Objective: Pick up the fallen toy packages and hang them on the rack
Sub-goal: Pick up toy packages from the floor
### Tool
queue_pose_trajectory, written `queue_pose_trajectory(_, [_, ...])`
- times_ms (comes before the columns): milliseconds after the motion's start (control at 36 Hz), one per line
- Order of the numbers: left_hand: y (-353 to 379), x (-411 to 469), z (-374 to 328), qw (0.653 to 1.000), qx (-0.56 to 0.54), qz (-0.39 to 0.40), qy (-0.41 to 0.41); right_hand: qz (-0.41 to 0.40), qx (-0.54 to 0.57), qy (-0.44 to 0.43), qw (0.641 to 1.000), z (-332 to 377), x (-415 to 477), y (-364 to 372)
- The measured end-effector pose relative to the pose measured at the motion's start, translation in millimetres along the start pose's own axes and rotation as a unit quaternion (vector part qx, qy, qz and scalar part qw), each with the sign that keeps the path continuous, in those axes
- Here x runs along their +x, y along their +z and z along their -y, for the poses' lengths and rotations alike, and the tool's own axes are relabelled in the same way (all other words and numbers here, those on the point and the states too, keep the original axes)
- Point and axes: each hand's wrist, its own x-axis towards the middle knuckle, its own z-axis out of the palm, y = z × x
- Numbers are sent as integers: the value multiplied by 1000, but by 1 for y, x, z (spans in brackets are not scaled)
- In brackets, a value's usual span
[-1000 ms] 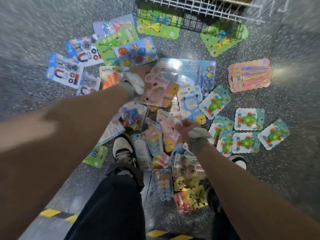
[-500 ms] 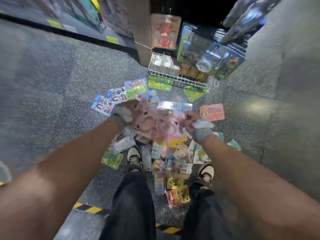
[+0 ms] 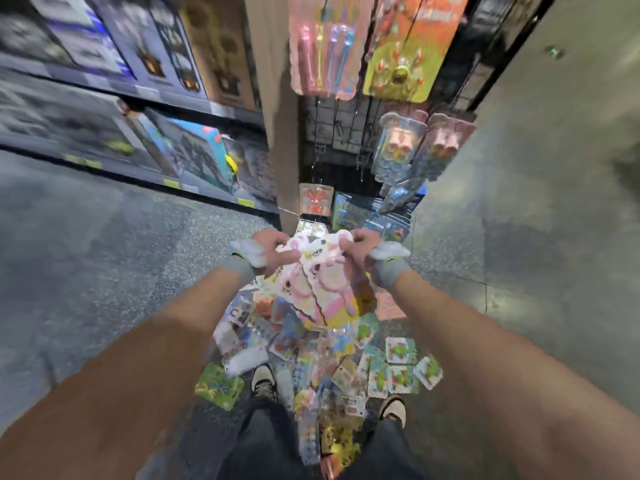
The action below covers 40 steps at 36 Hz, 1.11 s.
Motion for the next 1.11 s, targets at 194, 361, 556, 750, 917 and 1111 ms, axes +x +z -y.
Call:
queue_pose_trajectory(194, [-27, -28, -39, 999, -4, -22, 41, -13, 0, -23, 1000, 71, -56, -44])
queue_pose_trajectory(361, [-43, -36, -59, 998, 34, -29, 53, 2, -21, -44, 999, 99, -75, -69])
queue_pose_trajectory(556, [-66, -44, -84, 993, 45, -63, 86, -28, -33, -78, 996, 124, -87, -91])
queue_pose_trajectory(750, [-85, -47, -94, 989, 25, -90, 116, -61, 10, -116, 991, 139, -88, -103])
queue_pose_trajectory(917, [-90, -43, -94, 986, 89, -104, 95, -53, 7, -137, 989, 144, -94, -104])
queue_pose_trajectory(1111, [-89, -41, -94, 980, 124, -131, 78, -28, 2, -140, 990, 141, -91, -98])
